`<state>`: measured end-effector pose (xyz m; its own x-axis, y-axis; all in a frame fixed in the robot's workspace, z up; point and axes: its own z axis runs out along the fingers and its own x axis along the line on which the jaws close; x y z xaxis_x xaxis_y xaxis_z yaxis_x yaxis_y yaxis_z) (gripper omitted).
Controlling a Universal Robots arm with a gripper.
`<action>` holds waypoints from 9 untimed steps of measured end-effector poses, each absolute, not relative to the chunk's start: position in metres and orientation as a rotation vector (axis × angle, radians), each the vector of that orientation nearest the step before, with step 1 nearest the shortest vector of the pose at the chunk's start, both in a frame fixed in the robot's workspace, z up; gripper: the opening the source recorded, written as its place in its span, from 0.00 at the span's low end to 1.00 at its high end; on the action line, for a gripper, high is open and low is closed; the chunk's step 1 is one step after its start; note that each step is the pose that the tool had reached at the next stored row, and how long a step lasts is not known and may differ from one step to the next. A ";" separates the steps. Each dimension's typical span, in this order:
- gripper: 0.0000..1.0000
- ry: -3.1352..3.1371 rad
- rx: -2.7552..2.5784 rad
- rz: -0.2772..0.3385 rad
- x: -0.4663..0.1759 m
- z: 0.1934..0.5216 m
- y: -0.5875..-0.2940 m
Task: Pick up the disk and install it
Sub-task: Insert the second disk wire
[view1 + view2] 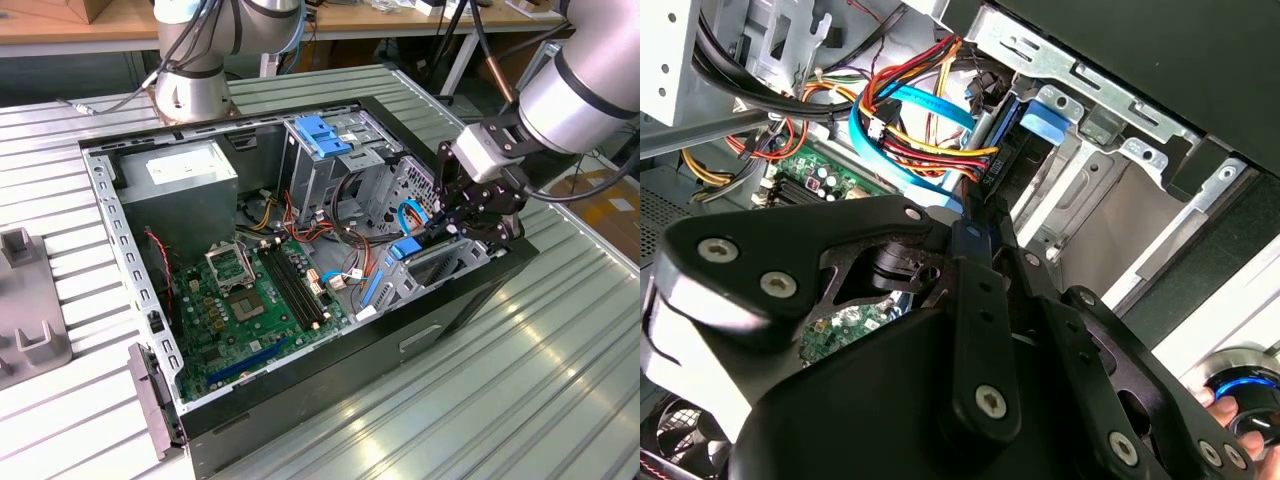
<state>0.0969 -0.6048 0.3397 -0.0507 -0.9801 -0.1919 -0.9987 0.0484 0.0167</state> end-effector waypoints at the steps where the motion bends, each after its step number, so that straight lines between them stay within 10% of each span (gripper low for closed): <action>1: 0.16 2.177 -2.071 0.219 0.097 0.340 -0.605; 9: 0.16 2.176 -2.073 0.219 0.097 0.347 -0.604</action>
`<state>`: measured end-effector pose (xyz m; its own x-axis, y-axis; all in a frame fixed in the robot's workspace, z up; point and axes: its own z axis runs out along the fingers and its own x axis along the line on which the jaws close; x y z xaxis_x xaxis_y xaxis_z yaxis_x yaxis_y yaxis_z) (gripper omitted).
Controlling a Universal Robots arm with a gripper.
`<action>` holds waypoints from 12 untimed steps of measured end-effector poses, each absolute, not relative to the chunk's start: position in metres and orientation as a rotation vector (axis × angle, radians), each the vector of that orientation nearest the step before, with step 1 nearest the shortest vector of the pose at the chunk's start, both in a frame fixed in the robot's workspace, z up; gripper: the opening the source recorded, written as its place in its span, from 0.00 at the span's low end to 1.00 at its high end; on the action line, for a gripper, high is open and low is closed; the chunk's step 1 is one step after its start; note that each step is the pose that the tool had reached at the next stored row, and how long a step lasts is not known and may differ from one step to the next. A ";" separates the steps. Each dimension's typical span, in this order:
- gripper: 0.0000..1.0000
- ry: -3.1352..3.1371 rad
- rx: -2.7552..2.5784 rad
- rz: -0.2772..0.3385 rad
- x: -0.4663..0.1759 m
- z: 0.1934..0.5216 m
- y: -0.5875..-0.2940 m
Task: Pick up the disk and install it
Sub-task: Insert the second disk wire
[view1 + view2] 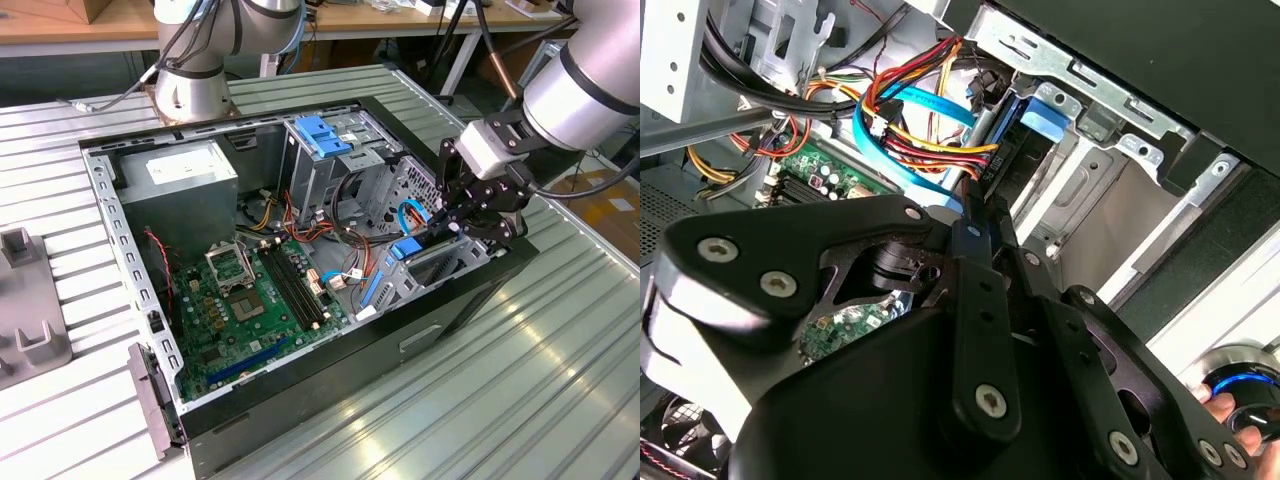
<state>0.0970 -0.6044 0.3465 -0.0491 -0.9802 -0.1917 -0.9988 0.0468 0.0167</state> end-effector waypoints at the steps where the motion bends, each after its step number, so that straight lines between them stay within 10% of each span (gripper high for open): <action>1: 0.16 2.175 -2.075 0.219 0.097 0.347 -0.604; 12: 0.16 2.172 -2.080 0.222 0.097 0.344 -0.604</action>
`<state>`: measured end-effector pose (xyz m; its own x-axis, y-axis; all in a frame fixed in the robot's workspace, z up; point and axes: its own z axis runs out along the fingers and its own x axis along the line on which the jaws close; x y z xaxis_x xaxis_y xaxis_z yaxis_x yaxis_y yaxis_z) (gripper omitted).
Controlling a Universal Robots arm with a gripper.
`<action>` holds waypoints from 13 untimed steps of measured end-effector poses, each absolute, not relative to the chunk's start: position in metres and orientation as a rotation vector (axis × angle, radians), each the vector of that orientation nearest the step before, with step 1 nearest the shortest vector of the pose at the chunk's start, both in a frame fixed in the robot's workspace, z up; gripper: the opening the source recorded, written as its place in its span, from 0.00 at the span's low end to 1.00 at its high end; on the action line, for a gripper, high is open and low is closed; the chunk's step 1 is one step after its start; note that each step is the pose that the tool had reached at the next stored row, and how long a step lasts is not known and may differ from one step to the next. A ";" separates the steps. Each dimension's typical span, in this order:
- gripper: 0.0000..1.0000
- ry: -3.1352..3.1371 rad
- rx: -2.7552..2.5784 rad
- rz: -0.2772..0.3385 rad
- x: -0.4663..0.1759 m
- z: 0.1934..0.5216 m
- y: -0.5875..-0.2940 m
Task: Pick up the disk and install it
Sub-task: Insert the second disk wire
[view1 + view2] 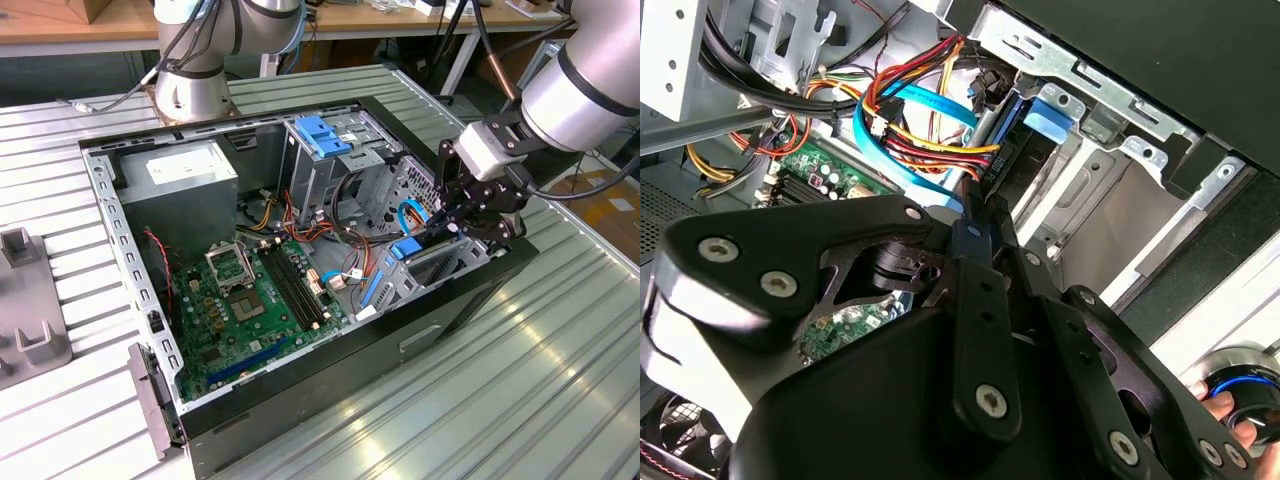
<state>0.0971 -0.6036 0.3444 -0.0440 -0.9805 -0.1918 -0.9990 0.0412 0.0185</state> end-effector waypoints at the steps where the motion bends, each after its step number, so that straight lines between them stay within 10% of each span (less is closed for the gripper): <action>1: 0.16 2.171 -2.080 0.222 0.097 0.344 -0.604; 13: 0.16 2.175 -2.083 0.228 0.099 0.340 -0.604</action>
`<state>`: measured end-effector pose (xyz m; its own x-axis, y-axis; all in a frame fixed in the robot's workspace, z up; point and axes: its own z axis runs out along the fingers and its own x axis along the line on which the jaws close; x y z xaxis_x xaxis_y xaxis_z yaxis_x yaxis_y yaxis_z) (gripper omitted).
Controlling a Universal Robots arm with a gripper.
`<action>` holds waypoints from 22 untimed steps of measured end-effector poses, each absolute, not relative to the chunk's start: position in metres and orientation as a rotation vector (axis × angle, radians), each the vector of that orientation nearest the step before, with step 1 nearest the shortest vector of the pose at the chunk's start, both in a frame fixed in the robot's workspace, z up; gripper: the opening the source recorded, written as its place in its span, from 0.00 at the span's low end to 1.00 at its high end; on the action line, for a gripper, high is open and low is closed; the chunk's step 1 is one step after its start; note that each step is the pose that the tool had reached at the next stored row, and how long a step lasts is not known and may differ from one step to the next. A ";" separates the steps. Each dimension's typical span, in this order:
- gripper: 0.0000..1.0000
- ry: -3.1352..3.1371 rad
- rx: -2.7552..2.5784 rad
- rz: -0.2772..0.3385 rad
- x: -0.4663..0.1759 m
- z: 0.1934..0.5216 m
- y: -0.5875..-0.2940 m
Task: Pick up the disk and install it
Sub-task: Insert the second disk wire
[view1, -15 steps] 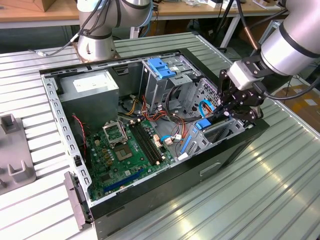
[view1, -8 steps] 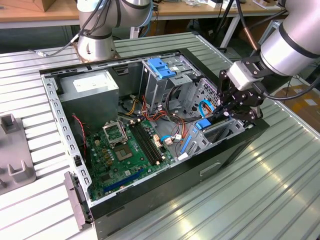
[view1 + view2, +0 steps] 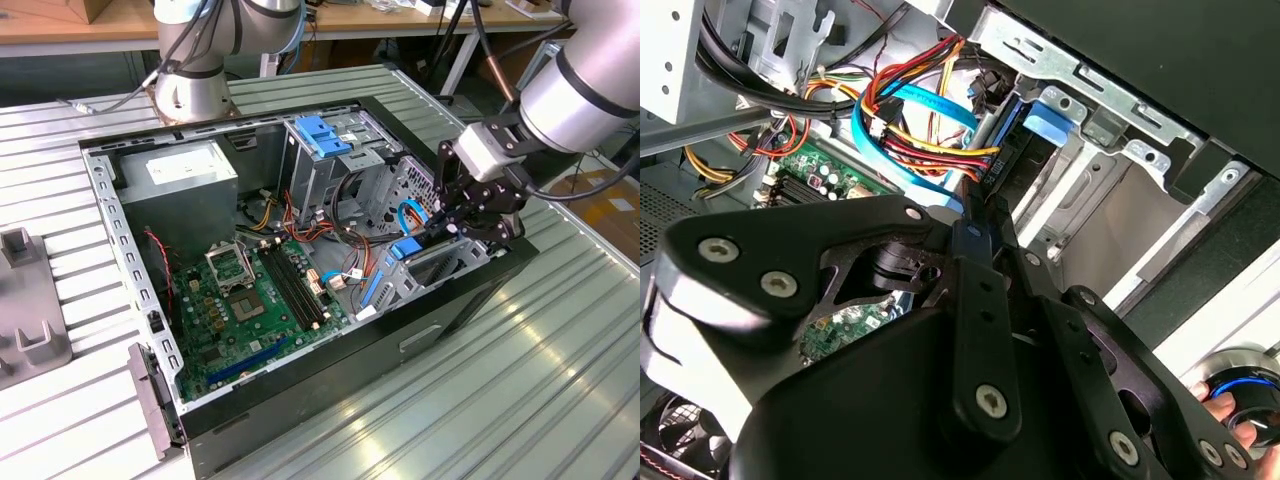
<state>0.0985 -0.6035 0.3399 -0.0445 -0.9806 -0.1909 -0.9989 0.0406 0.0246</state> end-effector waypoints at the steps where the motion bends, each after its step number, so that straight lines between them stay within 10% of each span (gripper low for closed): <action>1: 0.16 2.175 -2.083 0.228 0.099 0.340 -0.604; 22: 0.16 2.173 -2.081 0.235 0.099 0.344 -0.605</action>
<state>0.0989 -0.6054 0.3435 -0.0448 -0.9796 -0.1957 -0.9988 0.0404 0.0265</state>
